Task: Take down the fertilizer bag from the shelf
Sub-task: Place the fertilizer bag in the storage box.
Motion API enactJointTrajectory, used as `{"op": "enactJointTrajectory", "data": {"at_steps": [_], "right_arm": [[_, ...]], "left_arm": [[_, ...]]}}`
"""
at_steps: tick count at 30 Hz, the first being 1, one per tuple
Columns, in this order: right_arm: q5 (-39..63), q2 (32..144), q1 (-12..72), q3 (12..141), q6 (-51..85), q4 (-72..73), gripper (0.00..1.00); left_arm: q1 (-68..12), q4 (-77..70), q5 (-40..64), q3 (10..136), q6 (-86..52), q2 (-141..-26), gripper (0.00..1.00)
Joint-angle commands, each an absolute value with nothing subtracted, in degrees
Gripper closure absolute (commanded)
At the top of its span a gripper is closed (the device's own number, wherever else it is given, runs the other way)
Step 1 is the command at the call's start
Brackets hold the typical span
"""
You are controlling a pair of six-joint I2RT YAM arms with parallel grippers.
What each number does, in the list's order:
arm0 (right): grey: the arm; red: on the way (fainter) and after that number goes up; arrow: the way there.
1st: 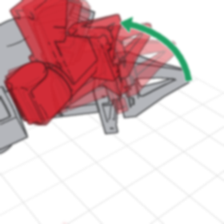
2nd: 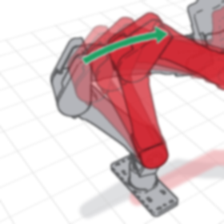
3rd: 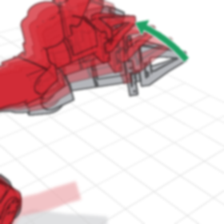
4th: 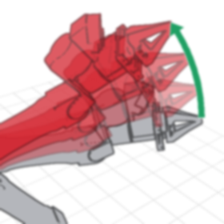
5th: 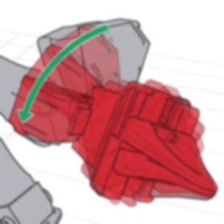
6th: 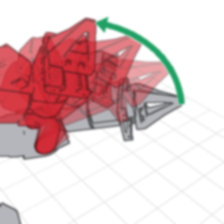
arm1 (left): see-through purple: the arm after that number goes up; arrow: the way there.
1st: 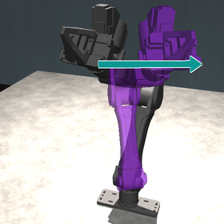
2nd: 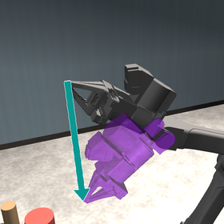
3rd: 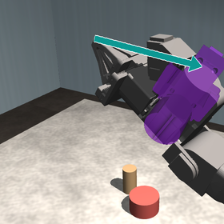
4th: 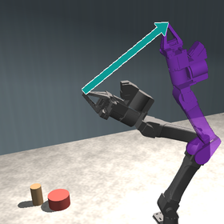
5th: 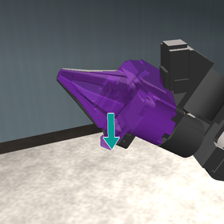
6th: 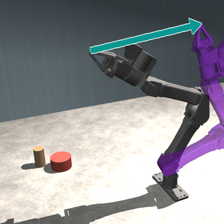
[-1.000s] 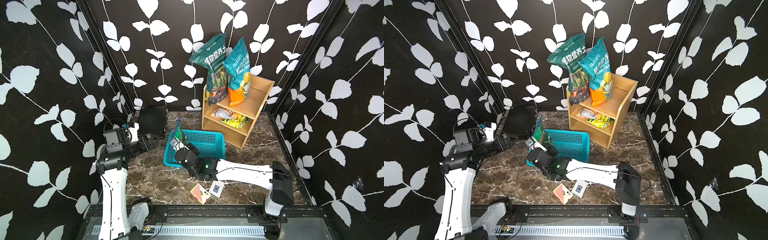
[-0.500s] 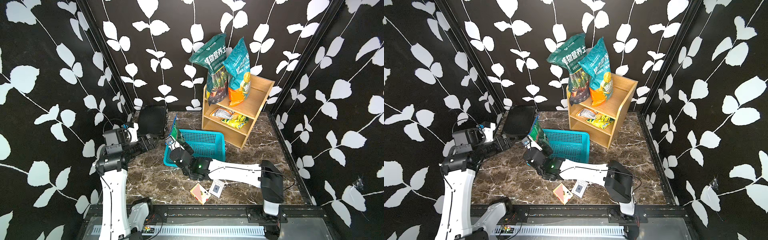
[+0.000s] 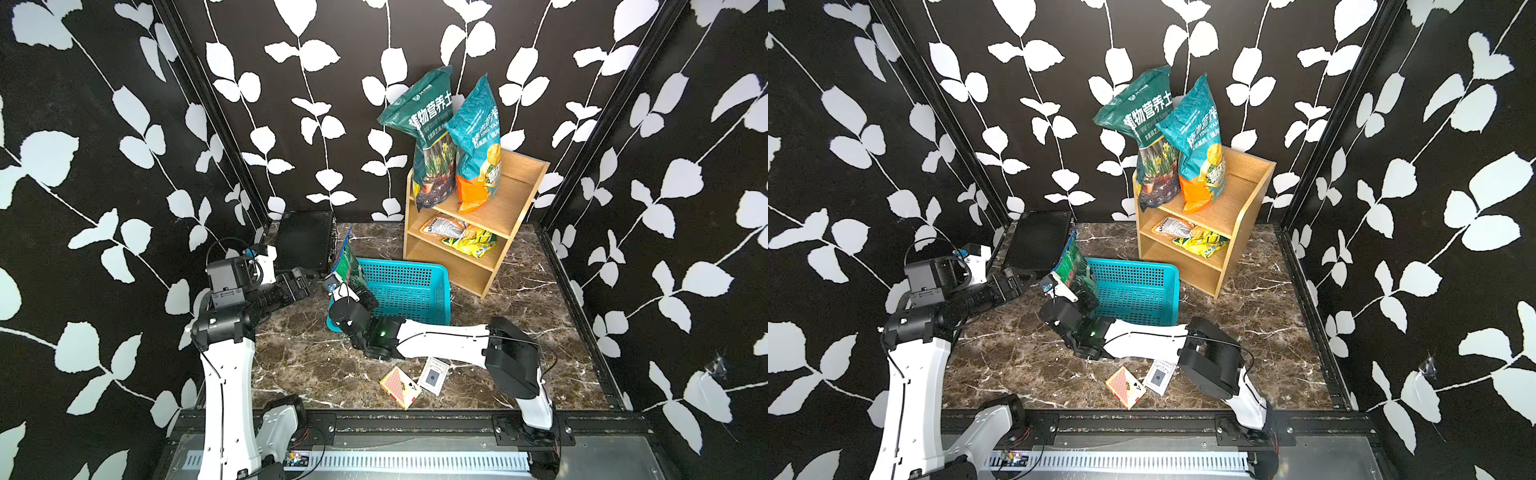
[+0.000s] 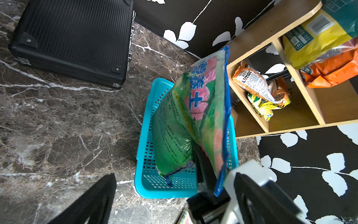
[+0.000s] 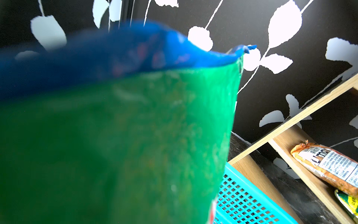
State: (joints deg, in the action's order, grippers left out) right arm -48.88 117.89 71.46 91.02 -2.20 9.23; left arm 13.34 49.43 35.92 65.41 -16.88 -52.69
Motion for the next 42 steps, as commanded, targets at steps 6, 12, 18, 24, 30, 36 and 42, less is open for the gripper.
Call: {"op": "enactJointTrajectory", "data": {"at_steps": [6, 12, 18, 24, 30, 36, 42], "right_arm": [[-53.27, 117.68, 71.02, 95.77, -1.26, 21.52, 1.0], [-52.24, 118.62, 71.1, 94.96, 0.43, 21.53, 1.0], [-51.8, 119.91, 71.7, 94.39, 0.79, 21.84, 1.0], [-51.43, 121.24, 72.5, 93.71, 1.85, 22.23, 0.81], [-45.99, 120.16, 73.71, 90.83, -0.18, 25.45, 0.4], [-40.95, 118.27, 74.53, 89.61, 0.03, 24.77, 0.31], [-30.77, 115.39, 74.55, 86.43, 3.89, 25.4, 0.13]], "left_arm": [[13.8, 49.74, 35.54, 66.51, -16.44, -52.27, 0.03], [13.79, 50.3, 34.98, 66.96, -16.3, -51.57, 0.03], [13.77, 50.32, 34.94, 66.95, -16.3, -51.58, 0.03], [13.79, 50.23, 34.97, 66.97, -16.27, -51.26, 0.03], [13.8, 50.35, 32.86, 67.15, -16.26, -50.98, 0.03], [13.76, 50.52, 32.61, 67.21, -16.16, -51.01, 0.03], [13.78, 51.15, 30.89, 67.74, -15.91, -50.09, 0.03]]}}
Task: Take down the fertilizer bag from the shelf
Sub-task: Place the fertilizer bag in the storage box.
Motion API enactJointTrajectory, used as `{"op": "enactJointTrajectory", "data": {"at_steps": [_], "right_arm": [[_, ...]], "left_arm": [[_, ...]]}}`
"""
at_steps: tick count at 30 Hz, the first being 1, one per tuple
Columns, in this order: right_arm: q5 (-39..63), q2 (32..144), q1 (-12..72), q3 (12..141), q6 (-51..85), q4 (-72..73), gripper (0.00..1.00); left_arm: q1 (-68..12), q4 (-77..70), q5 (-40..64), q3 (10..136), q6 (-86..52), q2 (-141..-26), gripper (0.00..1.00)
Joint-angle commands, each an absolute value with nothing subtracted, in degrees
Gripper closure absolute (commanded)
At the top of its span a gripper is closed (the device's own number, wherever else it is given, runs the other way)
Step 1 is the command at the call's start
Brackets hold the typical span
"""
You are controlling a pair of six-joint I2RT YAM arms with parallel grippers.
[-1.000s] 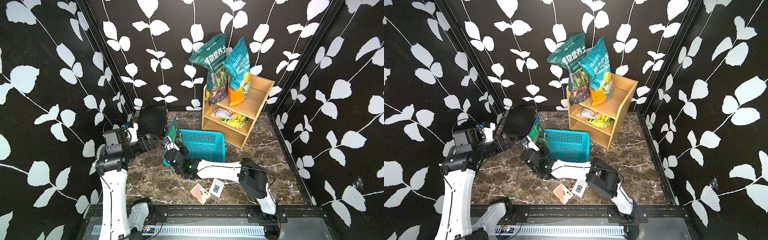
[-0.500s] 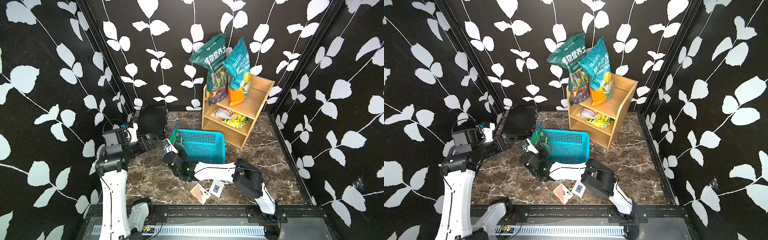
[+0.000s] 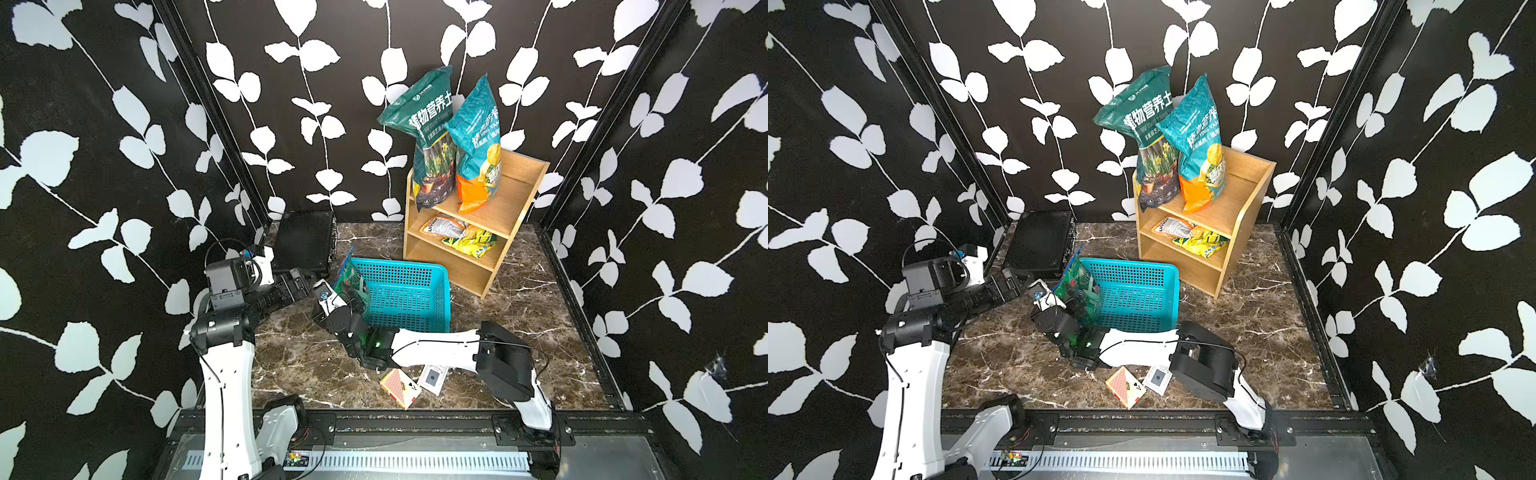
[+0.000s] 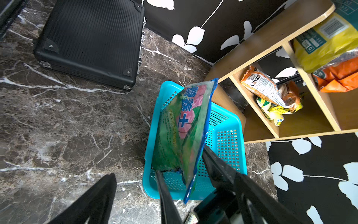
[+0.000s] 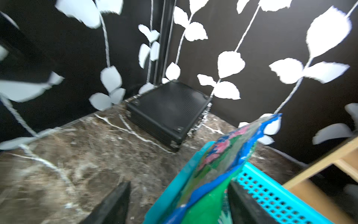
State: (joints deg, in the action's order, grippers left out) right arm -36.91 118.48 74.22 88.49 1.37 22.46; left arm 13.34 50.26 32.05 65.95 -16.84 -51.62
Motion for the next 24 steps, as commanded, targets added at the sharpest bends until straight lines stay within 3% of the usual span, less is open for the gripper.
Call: {"op": "enactJointTrajectory", "data": {"at_steps": [1, 15, 20, 24], "right_arm": [[-29.63, 114.96, 74.61, 86.2, 4.31, 25.32, 0.11], [-44.4, 92.22, 74.62, 75.55, -3.0, 21.65, 0.01], [-54.73, 86.26, 74.32, 82.24, -10.72, 14.97, 0.01], [-54.49, 84.2, 72.06, 92.25, -10.88, 3.02, 0.01]], "left_arm": [[13.79, 51.15, 30.73, 67.8, -15.78, -49.84, 0.03], [13.9, 50.98, 30.8, 67.51, -15.82, -48.32, 0.03], [14.01, 50.76, 31.2, 67.26, -15.98, -48.08, 0.03], [14.13, 50.45, 31.35, 67.17, -16.16, -47.74, 0.02]]}}
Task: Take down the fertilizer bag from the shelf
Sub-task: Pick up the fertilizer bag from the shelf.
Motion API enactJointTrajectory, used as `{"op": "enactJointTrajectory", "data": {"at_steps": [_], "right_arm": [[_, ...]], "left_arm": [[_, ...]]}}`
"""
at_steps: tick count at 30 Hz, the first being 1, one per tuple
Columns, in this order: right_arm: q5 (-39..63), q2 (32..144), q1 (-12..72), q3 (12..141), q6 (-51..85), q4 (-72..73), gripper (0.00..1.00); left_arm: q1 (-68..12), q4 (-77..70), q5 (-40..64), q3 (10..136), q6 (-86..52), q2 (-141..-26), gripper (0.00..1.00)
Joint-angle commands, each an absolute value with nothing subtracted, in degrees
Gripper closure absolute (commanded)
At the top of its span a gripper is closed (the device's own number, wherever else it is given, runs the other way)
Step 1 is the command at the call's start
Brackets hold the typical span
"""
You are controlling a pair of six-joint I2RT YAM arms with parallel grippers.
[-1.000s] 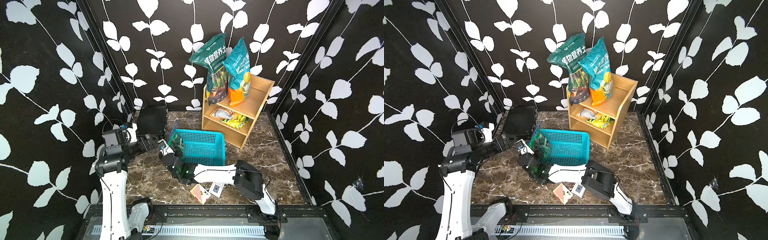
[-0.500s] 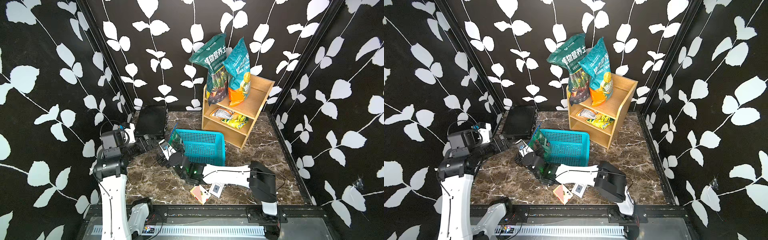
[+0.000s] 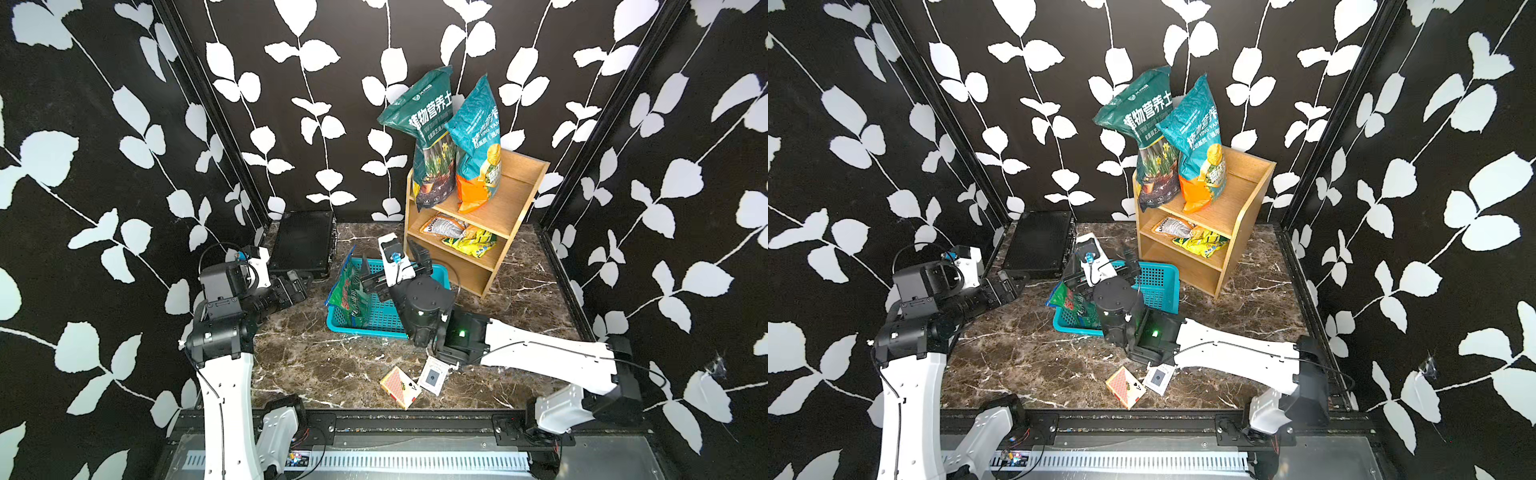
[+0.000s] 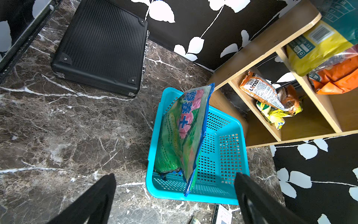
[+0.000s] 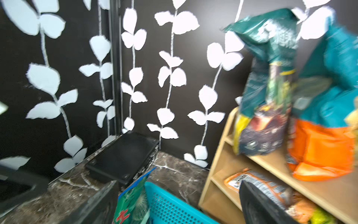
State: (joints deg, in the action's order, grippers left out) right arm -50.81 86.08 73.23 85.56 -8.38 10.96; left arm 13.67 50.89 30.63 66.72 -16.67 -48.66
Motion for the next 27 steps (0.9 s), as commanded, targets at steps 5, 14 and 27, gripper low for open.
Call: {"op": "enactJointTrajectory", "data": {"at_steps": [5, 14, 27], "right_arm": [[-58.77, 83.2, 70.88, 101.05, -18.38, -1.84, 0.01], [-58.65, 77.72, 61.43, 107.34, -12.5, -13.85, 0.0], [-46.13, 103.43, 45.29, 152.75, -1.33, -58.28, 0.0]], "left_arm": [[14.21, 50.19, 31.28, 67.07, -16.27, -47.3, 0.02], [14.3, 50.01, 31.09, 66.83, -16.35, -47.15, 0.02], [14.31, 49.66, 30.8, 66.45, -16.62, -46.32, 0.01]]}}
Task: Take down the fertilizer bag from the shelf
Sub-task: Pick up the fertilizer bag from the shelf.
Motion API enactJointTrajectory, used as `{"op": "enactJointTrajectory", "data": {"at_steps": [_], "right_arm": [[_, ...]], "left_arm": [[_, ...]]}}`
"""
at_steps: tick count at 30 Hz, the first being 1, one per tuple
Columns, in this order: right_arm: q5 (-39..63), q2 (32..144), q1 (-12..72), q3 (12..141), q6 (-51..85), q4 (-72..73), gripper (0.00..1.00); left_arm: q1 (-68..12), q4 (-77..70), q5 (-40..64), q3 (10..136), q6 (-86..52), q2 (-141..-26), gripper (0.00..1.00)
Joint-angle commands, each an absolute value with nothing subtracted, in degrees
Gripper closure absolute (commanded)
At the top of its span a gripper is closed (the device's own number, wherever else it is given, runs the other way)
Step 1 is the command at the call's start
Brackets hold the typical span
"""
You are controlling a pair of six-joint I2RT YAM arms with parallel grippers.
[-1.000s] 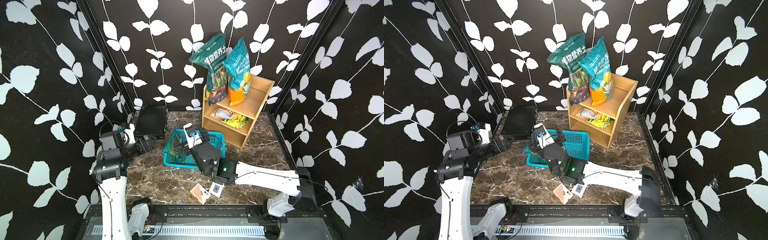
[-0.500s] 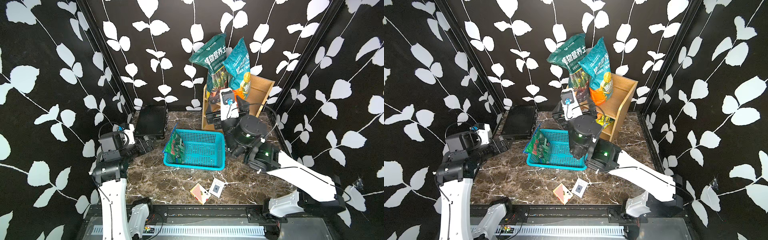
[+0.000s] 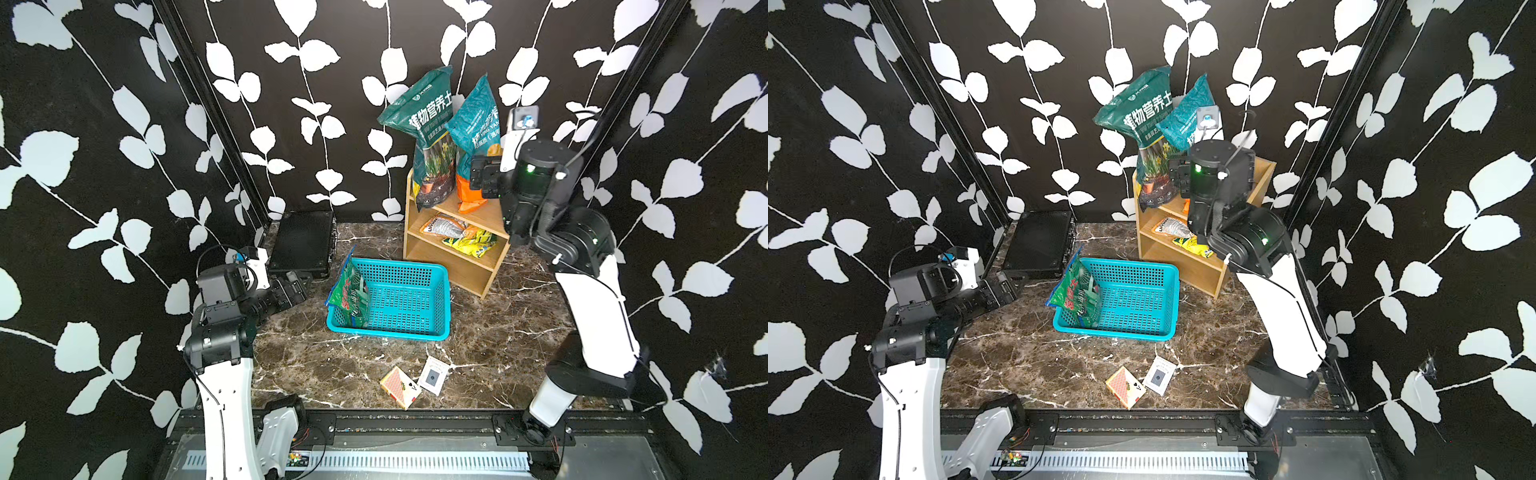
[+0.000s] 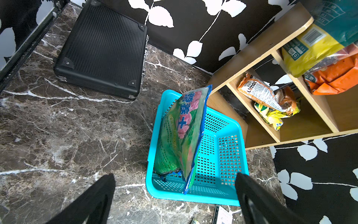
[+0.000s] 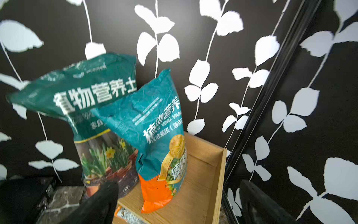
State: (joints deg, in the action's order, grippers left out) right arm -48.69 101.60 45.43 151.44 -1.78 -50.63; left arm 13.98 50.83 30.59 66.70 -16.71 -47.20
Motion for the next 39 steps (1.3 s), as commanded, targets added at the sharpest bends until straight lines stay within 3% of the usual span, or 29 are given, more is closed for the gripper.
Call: {"op": "enactJointTrajectory", "data": {"at_steps": [1, 24, 39], "right_arm": [[-45.93, 103.34, 45.12, 151.6, -1.73, -56.96, 0.0], [-39.55, 112.84, 37.41, 152.78, -3.86, -47.73, 0.0], [-43.39, 121.92, 32.77, 158.52, -8.68, -37.32, 0.0]], "left_arm": [[14.31, 49.66, 30.76, 66.45, -16.64, -46.37, 0.01], [14.38, 48.71, 30.89, 66.01, -17.47, -45.97, 0.01], [14.38, 47.51, 30.04, 65.92, -18.62, -45.08, 0.01]]}}
